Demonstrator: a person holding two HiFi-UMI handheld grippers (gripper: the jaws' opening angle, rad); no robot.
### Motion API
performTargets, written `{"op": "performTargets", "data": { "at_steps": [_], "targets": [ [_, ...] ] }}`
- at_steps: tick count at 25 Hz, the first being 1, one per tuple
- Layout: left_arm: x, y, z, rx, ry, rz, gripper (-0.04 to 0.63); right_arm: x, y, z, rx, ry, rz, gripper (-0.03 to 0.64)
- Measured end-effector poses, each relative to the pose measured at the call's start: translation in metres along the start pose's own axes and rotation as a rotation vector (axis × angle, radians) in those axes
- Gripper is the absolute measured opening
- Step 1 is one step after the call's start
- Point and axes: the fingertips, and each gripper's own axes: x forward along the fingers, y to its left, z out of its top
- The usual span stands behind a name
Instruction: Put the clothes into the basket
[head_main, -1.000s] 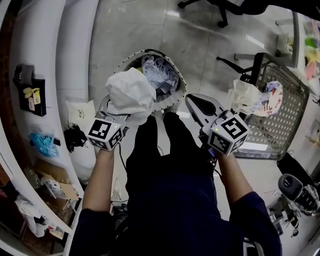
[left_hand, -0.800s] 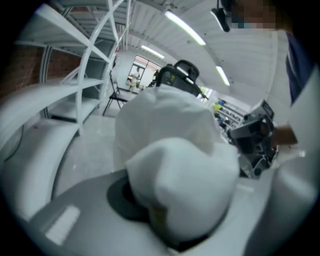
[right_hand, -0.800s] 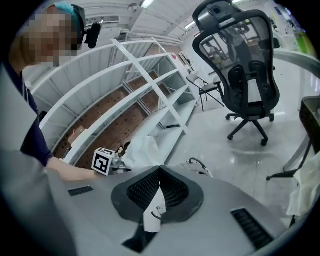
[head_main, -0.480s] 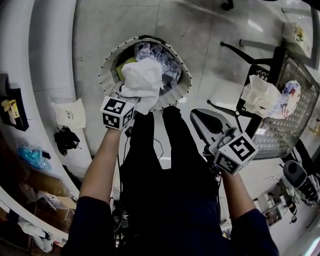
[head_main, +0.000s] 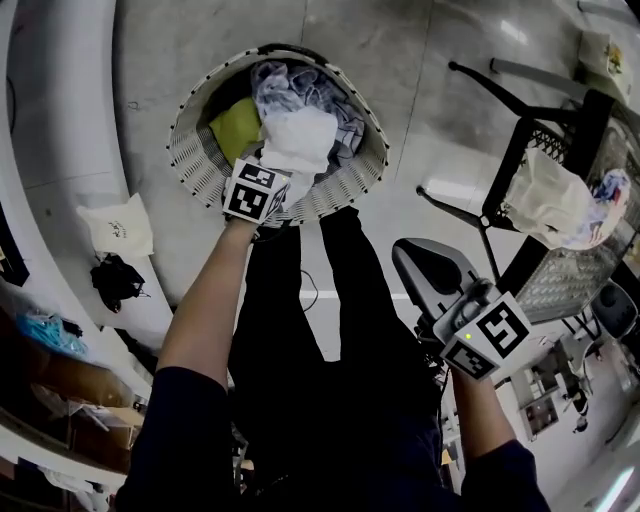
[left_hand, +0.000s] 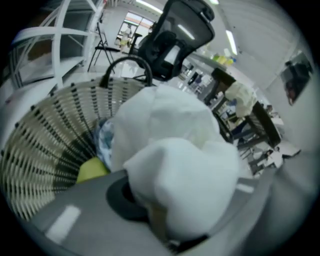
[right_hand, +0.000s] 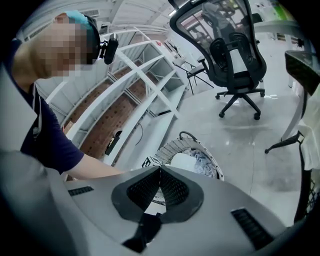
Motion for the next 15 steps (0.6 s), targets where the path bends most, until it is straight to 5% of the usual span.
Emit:
{"op": "performTargets", "data": {
  "at_steps": [9, 15],
  "targets": [
    [0.072, 0.013, -0.043, 0.051, 0.135, 0.03, 0.16, 0.004, -0.028, -0.028, 0.018, 0.067, -0.016, 0.008],
    [0.066, 0.0, -0.043, 0.037, 0.133, 0.005, 0.265, 0.004, -0.033, -0.024, 0.022, 0.072, -0.012, 0.008]
  ]
}}
